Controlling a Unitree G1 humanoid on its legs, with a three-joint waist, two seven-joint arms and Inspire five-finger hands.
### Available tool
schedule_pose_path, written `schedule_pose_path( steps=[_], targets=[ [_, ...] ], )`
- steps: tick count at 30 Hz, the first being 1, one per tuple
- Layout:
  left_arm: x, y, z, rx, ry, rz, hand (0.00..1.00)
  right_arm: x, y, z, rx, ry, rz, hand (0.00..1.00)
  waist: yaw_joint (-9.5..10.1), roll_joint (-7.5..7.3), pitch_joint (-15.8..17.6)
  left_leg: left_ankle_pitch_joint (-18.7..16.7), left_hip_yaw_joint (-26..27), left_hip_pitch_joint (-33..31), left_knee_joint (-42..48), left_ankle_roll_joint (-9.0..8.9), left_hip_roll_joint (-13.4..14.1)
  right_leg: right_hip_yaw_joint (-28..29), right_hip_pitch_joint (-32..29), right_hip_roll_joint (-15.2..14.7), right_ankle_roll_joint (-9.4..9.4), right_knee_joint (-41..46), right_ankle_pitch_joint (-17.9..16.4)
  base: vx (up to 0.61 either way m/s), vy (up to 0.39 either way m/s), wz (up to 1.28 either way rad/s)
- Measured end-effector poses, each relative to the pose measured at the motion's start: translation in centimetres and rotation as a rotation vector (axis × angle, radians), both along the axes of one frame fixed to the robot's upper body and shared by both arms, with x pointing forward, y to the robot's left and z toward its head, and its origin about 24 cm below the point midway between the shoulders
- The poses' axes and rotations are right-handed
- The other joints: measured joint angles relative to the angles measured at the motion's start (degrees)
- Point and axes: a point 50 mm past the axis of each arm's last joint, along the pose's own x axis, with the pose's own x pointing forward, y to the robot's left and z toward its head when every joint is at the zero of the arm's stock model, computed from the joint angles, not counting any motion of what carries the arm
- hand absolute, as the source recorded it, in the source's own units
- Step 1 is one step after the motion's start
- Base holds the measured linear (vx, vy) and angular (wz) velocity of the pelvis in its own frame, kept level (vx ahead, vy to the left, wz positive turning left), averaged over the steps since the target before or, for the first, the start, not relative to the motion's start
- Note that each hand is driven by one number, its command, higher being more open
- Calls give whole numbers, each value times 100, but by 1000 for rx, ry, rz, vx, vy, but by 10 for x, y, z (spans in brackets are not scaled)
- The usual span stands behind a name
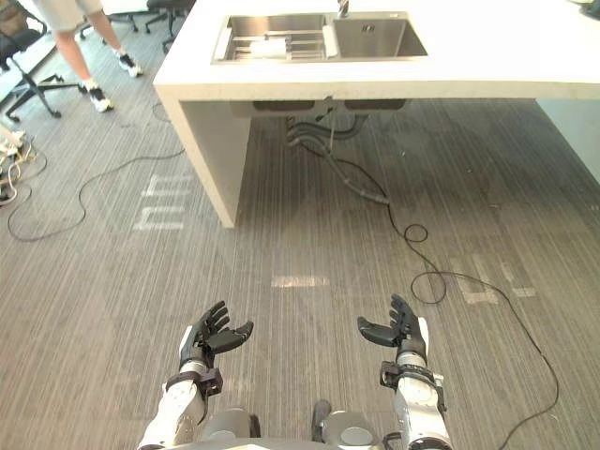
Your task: Walk over to the sink, pick up the cup, carry it to the dishwasher, place the cup inside the dishwasher, then close the dishwasher door
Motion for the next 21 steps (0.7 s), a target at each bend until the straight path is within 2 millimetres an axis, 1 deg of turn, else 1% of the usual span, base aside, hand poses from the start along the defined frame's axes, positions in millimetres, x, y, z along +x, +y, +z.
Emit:
schedule_pose_path(
  steps=[1, 2, 3, 4, 5, 6, 7, 8, 9, 10, 11, 12, 13, 14, 15, 16, 17, 18, 19, 20, 21],
  targets=[
    [1, 0, 1, 0, -6, 0, 90, -2, 0, -2, 4, 13, -5, 90, 54, -12, 25, -6, -27, -157, -746, -33, -182, 90, 118, -99, -23, -56, -33, 217, 125, -29],
    [2, -1, 2, -1, -11, 1, 90, -3, -1, -4, 6, 19, -11, 90, 74, -25, 72, 15, -59, -163, -1267, -51, -310, 138, 192, -163, -1, -76, -58, 286, 193, -31],
    [3, -2, 4, -6, -22, 0, 90, -5, -4, -5, 8, 28, -27, 90, 86, 28, 111, 274, -213, -163, -2387, -94, -562, 202, 298, -276, 175, -83, -170, 288, 240, -24],
    [4, -5, 4, -15, -25, 3, 90, -9, -8, -8, 6, 45, -49, 90, 95, 197, 79, 1100, -436, -108, -3462, -109, -687, 268, 375, -269, 447, -56, -337, 372, 320, -32],
    [3, -4, 4, -13, -22, 6, 90, -11, -6, -13, 13, 72, -52, 90, 139, 169, 96, 1499, -377, 41, -3594, 235, -769, 388, 425, -321, 643, -28, -461, 315, 287, -22],
    [5, -2, 5, -5, -26, 7, 90, -11, -3, -15, 24, 86, -48, 90, 141, 40, 110, 1454, -313, 100, -3683, 175, -888, 406, 437, -466, 748, -15, -519, 379, 292, -6],
    [9, 2, 7, 10, -37, 5, 90, -11, -1, -15, 21, 90, -39, 90, 143, -51, 104, 1312, -275, 32, -3637, 373, -1097, 566, 363, -665, 950, 63, -637, 300, 218, 5],
    [9, 2, 7, 9, -36, 6, 90, -9, 0, -16, 23, 96, -35, 90, 155, -63, 108, 1164, -215, 13, -3473, 450, -1164, 717, 342, -755, 1064, 154, -708, 350, 242, -1],
    [7, 2, 6, 8, -31, 8, 90, -8, 2, -17, 24, 100, -25, 90, 160, -62, 107, 1036, -160, 19, -3351, 479, -1184, 812, 347, -805, 1127, 234, -752, 292, 201, -31],
    [4, 4, 5, 9, -21, 16, 90, -7, 7, -18, 20, 105, 4, 90, 225, -62, 107, 807, -22, 115, -3183, 538, -1193, 967, 341, -871, 1244, 506, -845, 296, 185, -40],
    [2, 5, 4, 9, -16, 19, 90, -7, 9, -18, 18, 108, 19, 90, 273, -62, 107, 716, 47, 210, -3156, 570, -1192, 1046, 302, -899, 1315, 707, -889, 351, 175, -54],
    [-1, 5, 3, 2, -13, 24, 90, -8, 13, -20, 13, 116, 47, 90, 274, -65, 99, 476, 146, 519, -3216, 589, -1229, 1174, 22, -965, 1624, 1697, -980, 296, 128, -38],
    [-2, 5, 4, 2, -15, 23, 90, -9, 14, -20, 6, 120, 55, 90, 268, -80, 97, 422, 176, 654, -3288, 607, -1263, 1183, -172, -1010, 1914, 2208, -978, 300, 119, -29],
    [-3, 5, 4, 1, -18, 22, 90, -9, 14, -21, 2, 124, 60, 90, 260, -102, 98, 384, 203, 795, -3378, 628, -1299, 1184, -390, -1058, 2156, 2781, -924, 264, 81, -12],
    [-3, 4, 6, 3, -25, 14, 90, -11, 14, -22, 3, 131, 60, 90, 240, -145, 81, 338, 218, 1012, -3504, 649, -1364, 1158, -727, -1151, 2353, 3598, -857, 351, 81, -2],
    [-2, 4, 8, 10, -33, -2, 90, -15, 14, -23, -4, 142, 61, 90, 183, -187, 54, 296, 202, 1277, -3587, 722, -1429, 983, -1048, -1263, 2211, 4345, -928, 442, 66, 12],
    [-1, 2, 12, 8, -55, -5, 90, -16, 14, -24, -5, 145, 63, 90, 101, -201, 41, 226, 148, 1506, -3667, 747, -1453, 621, -1318, -1393, 1932, 4693, -1079, 390, 25, 19],
    [2, 2, 15, 8, -71, -4, 90, -16, 14, -24, -5, 145, 63, 90, 83, -200, 37, 213, 121, 1613, -3729, 737, -1453, 449, -1464, -1430, 1808, 4735, -1151, 394, -20, 24],
    [8, 0, 25, 1, -121, 0, 90, -15, 13, -23, -7, 142, 64, 90, 33, -192, 33, 213, 35, 1768, -3870, 731, -1410, 158, -1784, -1437, 1529, 4659, -1320, 379, -76, 28],
    [14, -1, 36, -4, -178, 2, 90, -14, 13, -23, -9, 141, 66, 90, -2, -174, 30, 187, -32, 1864, -3941, 682, -1318, -50, -2110, -1391, 1284, 4402, -1461, 371, -103, 27],
    [17, -2, 42, -7, -205, 5, 90, -14, 13, -23, -10, 141, 68, 90, -8, -147, 34, 155, -54, 1921, -3948, 625, -1231, -124, -2262, -1322, 1247, 4175, -1476, 373, -153, 14]
  ],
)
